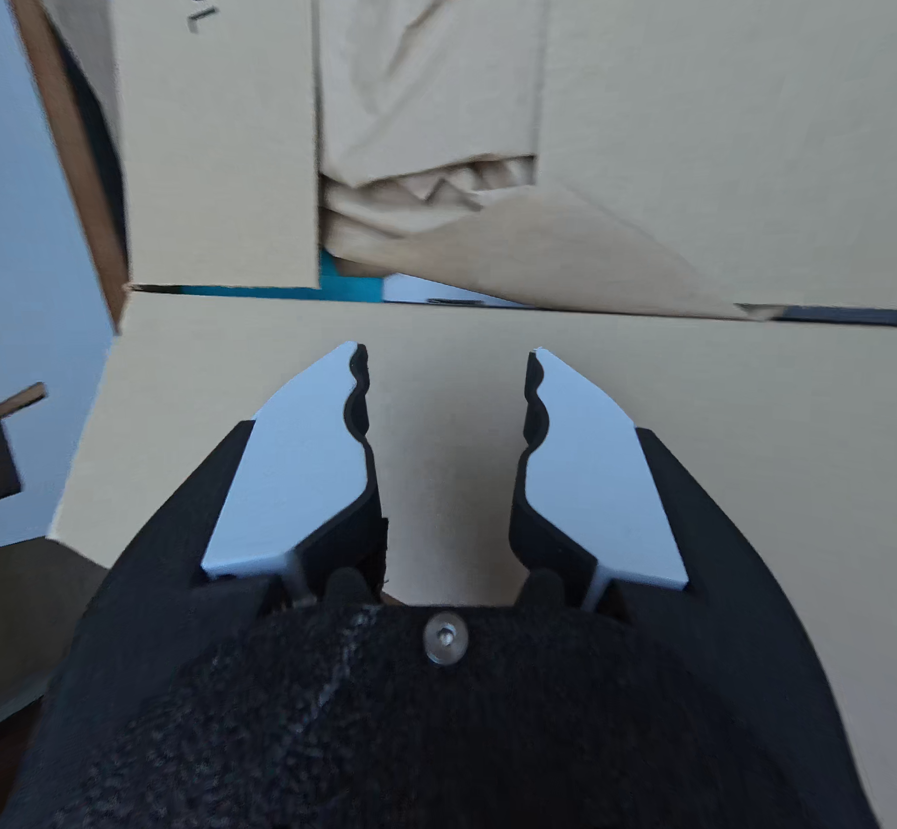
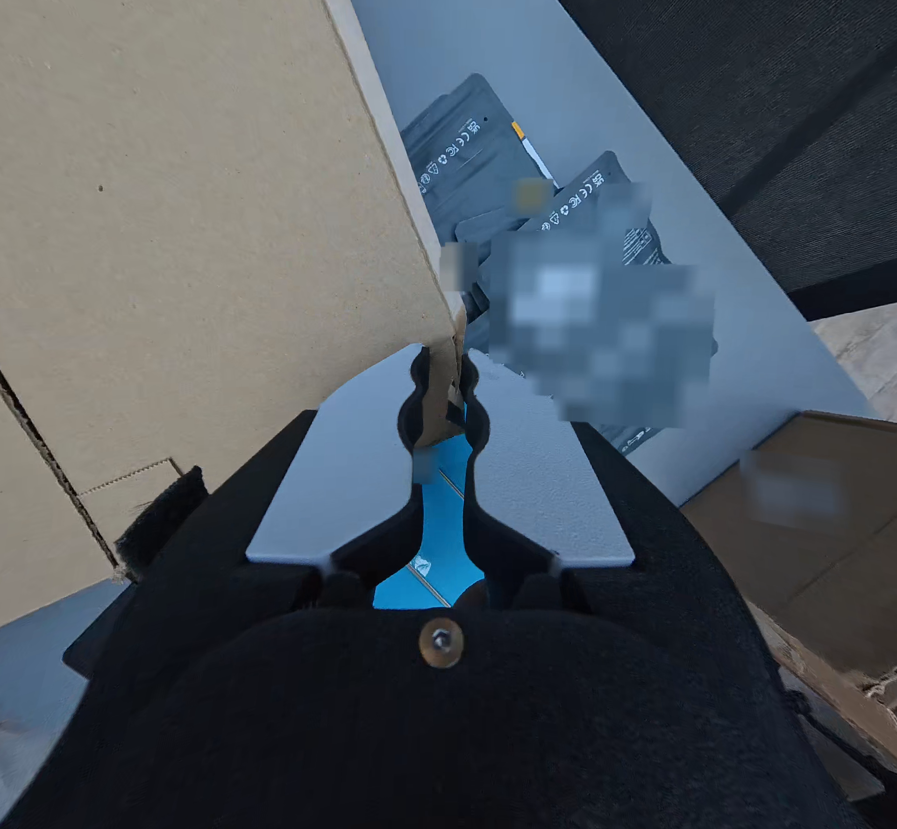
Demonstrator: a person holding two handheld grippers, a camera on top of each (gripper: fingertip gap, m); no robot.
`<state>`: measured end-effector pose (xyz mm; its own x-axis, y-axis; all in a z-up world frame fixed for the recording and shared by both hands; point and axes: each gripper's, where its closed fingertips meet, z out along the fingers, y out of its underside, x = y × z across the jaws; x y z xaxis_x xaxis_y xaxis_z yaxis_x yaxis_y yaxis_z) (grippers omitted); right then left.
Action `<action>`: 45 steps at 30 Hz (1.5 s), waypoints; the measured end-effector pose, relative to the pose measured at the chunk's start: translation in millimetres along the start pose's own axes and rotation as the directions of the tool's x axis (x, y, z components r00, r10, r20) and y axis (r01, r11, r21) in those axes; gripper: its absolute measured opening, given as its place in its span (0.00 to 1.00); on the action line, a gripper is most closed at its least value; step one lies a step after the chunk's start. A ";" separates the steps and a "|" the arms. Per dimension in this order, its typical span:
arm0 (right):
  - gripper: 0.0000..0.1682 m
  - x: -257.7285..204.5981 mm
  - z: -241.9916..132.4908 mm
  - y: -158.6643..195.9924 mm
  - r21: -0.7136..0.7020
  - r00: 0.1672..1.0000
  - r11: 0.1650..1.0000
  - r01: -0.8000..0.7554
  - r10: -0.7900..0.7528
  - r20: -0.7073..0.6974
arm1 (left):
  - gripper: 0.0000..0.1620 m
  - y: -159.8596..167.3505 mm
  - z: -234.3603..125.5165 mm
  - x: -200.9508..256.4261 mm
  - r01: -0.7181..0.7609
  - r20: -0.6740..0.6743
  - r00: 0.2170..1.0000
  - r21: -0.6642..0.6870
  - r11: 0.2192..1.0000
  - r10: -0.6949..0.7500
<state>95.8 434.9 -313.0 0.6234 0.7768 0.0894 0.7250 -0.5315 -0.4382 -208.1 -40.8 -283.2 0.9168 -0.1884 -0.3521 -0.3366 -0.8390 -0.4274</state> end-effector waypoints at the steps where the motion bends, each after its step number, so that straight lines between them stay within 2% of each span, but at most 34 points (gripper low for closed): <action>1: 0.07 0.4 -4.2 -2.2 0.018 1.000 1.000 0.004 -0.004 -0.010 | 0.39 -2.1 8.4 -19.6 -0.022 0.057 0.998 0.000 1.000 0.022; 3: 0.09 -2.0 -26.3 -11.2 0.110 0.999 0.993 -0.037 0.037 0.000 | 0.41 -10.9 28.7 -54.3 -0.077 0.126 0.989 -0.012 0.997 0.078; 6: 0.18 -16.9 -78.8 -24.9 0.273 0.996 0.958 -0.087 0.081 0.033 | 0.44 -27.5 69.8 -79.0 -0.116 0.075 0.990 -0.056 0.992 0.120; 9: 0.24 -50.0 -135.4 -30.9 0.403 0.992 0.906 -0.128 0.115 0.058 | 0.49 -22.6 112.7 -98.8 -0.336 0.078 0.932 -0.183 0.924 0.355; 10: 0.26 -63.6 -156.2 -32.0 0.452 0.991 0.882 -0.133 0.128 0.041 | 0.50 -22.1 119.3 -98.1 -0.371 0.037 0.922 -0.202 0.906 0.386; 13: 0.24 -132.1 -222.0 -38.2 0.620 0.992 0.780 -0.086 0.122 -0.016 | 0.50 -38.7 126.0 -106.3 -0.494 0.055 0.862 -0.130 0.860 0.504; 15: 0.21 -201.4 -241.7 -37.3 0.639 0.999 0.769 -0.001 0.028 -0.031 | 0.48 -42.9 124.2 -105.6 -0.572 0.044 0.817 -0.070 0.817 0.575; 18: 0.24 -315.3 -215.9 -14.3 0.477 0.987 0.876 0.070 -0.130 0.094 | 0.41 -62.0 93.1 -117.6 -0.641 0.120 0.766 0.065 0.765 0.632; 20: 0.28 -378.3 -185.1 6.1 0.347 0.968 0.935 0.077 -0.154 0.200 | 0.40 -76.4 67.8 -137.9 -0.648 0.158 0.761 0.128 0.751 0.630; 23: 0.33 -431.5 -131.5 33.5 0.150 0.965 0.976 0.156 -0.183 0.188 | 0.38 -98.5 31.1 -193.7 -0.624 0.251 0.775 0.165 0.764 0.580; 25: 0.37 -461.8 -104.3 35.0 0.097 0.967 0.984 0.150 -0.167 0.193 | 0.39 -109.1 13.1 -249.2 -0.639 0.399 0.730 0.113 0.761 0.555; 27: 0.36 -494.8 -83.3 26.7 0.094 0.956 0.977 0.189 -0.205 0.209 | 0.36 -108.6 16.1 -284.1 -0.587 0.374 0.773 0.113 0.802 0.513; 28: 0.35 -504.1 -71.4 23.8 0.080 0.945 0.960 0.268 -0.278 0.173 | 0.36 -108.1 20.0 -299.9 -0.562 0.357 0.791 0.106 0.820 0.496; 30: 0.32 -504.7 -47.8 26.6 -0.035 0.901 0.902 0.431 -0.428 0.066 | 0.35 -107.0 29.8 -345.7 -0.533 0.446 0.764 0.030 0.846 0.466; 31: 0.32 -503.2 -39.5 28.4 -0.088 0.885 0.880 0.466 -0.465 0.037 | 0.24 -105.0 40.8 -368.0 -0.522 0.496 0.742 0.004 0.853 0.452; 33: 0.29 -503.1 -28.2 31.2 -0.140 0.889 0.879 0.457 -0.457 0.028 | 0.10 -86.8 76.3 -407.1 -0.464 0.539 0.726 -0.074 0.883 0.427; 34: 0.31 -499.5 -24.8 34.0 -0.171 0.899 0.885 0.434 -0.438 0.014 | 0.04 -77.0 94.2 -422.0 -0.441 0.551 0.722 -0.099 0.892 0.418; 36: 0.36 -487.3 -25.2 37.9 -0.220 0.894 0.879 0.423 -0.444 -0.055 | 0.01 -58.7 126.0 -439.2 -0.407 0.540 0.737 -0.125 0.905 0.406; 38: 0.39 -480.2 -33.2 37.3 -0.215 0.889 0.884 0.415 -0.444 -0.111 | 0.01 -49.7 142.6 -445.4 -0.375 0.531 0.759 -0.115 0.920 0.376; 41: 0.38 -475.7 -53.1 32.0 -0.180 0.889 0.899 0.399 -0.428 -0.165 | 0.00 -48.7 148.2 -443.5 -0.392 0.526 0.764 -0.082 0.916 0.373; 45: 0.32 -472.2 -91.5 26.0 -0.094 0.900 0.928 0.360 -0.372 -0.227 | 0.01 -35.5 165.5 -443.3 -0.375 0.447 0.812 -0.095 0.922 0.376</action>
<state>-152.8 23.4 -284.7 0.3578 0.8201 0.4465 0.9248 -0.2451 -0.2909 -638.2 157.0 -249.7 0.5217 -0.2407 -0.8185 -0.6341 -0.7513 -0.1831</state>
